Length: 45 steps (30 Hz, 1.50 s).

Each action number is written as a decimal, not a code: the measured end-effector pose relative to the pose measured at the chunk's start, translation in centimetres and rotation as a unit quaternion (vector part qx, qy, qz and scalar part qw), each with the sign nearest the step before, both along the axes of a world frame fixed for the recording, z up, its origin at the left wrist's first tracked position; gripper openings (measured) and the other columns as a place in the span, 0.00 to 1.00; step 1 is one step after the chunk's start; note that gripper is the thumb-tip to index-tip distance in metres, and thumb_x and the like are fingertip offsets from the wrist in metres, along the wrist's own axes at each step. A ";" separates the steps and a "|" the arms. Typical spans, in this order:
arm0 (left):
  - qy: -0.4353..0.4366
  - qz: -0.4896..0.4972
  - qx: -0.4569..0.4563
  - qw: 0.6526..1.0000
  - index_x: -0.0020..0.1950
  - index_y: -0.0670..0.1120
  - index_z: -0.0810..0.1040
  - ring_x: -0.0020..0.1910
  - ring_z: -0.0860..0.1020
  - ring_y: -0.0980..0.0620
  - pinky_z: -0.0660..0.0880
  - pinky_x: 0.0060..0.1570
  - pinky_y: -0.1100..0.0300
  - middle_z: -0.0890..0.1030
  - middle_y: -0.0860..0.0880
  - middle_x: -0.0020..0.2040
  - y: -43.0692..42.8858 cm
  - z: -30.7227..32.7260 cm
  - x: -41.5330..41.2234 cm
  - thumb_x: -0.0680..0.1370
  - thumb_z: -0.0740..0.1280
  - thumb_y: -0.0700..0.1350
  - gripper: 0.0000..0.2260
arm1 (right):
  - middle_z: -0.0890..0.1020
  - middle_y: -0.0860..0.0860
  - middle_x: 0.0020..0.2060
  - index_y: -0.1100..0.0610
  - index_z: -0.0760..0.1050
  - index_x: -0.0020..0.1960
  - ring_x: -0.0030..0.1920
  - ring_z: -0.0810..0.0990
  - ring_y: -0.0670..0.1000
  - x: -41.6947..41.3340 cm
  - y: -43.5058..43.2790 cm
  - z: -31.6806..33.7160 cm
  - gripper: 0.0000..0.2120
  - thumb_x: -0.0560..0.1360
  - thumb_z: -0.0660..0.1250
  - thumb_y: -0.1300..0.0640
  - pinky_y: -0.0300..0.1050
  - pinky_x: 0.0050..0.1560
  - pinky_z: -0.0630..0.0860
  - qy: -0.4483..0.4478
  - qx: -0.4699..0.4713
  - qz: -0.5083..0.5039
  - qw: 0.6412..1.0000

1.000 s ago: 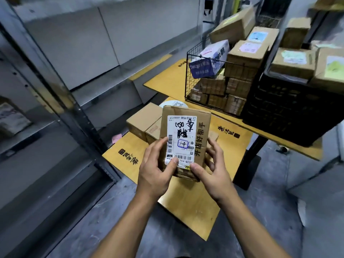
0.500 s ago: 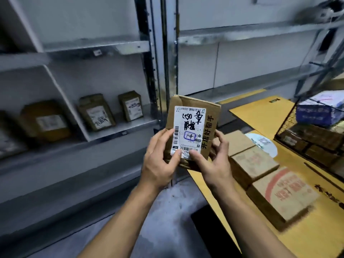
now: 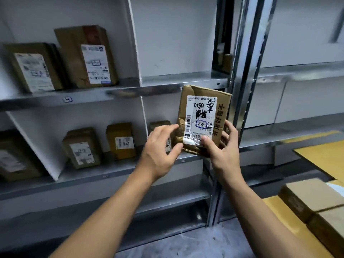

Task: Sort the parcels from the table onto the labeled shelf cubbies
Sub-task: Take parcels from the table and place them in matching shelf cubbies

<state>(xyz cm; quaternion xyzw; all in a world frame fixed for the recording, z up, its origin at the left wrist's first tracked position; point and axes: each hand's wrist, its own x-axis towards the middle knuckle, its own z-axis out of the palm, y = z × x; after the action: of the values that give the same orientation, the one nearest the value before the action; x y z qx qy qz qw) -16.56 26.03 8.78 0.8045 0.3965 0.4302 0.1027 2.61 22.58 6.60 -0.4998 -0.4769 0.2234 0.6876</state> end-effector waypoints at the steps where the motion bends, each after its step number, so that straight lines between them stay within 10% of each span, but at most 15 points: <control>1: 0.016 0.006 0.003 1.000 0.69 0.52 0.71 0.62 0.70 0.55 0.69 0.64 0.55 0.73 0.52 0.63 0.7 0.4 -0.8 0.76 0.65 0.53 0.21 | 0.80 0.43 0.61 0.39 0.65 0.71 0.62 0.79 0.43 -0.2 0.8 0.5 0.34 0.70 0.76 0.47 0.56 0.66 0.76 -0.004 0.003 -0.002 1.000; 12: 0.251 0.110 0.064 0.959 0.72 0.55 0.67 0.63 0.69 0.50 0.69 0.63 0.51 0.72 0.53 0.66 8.6 5.9 -4.2 0.78 0.63 0.58 0.23 | 0.78 0.44 0.62 0.43 0.62 0.73 0.63 0.78 0.44 0.7 11.3 9.0 0.33 0.74 0.75 0.51 0.54 0.64 0.77 -0.021 0.079 0.025 0.996; 32: 0.219 0.226 0.082 0.946 0.71 0.55 0.68 0.62 0.69 0.53 0.68 0.63 0.54 0.71 0.56 0.64 16.9 9.2 -0.6 0.78 0.63 0.56 0.22 | 0.77 0.51 0.67 0.49 0.61 0.76 0.66 0.76 0.53 1.3 31.2 15.3 0.34 0.75 0.74 0.51 0.55 0.69 0.71 -0.189 0.074 0.113 0.973; 45: 0.183 0.250 0.063 0.949 0.72 0.54 0.68 0.63 0.68 0.54 0.68 0.64 0.53 0.71 0.56 0.65 17.4 8.6 -0.6 0.78 0.63 0.56 0.22 | 0.78 0.49 0.67 0.43 0.55 0.77 0.65 0.77 0.54 0.1 34.5 15.5 0.42 0.72 0.76 0.53 0.38 0.59 0.67 -0.246 0.029 0.168 0.954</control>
<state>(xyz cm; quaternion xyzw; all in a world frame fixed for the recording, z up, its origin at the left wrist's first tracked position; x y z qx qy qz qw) -17.15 43.40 17.41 0.7496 0.5686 0.3115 -0.1337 2.72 57.06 22.15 -0.4317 -0.7147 0.1925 0.5156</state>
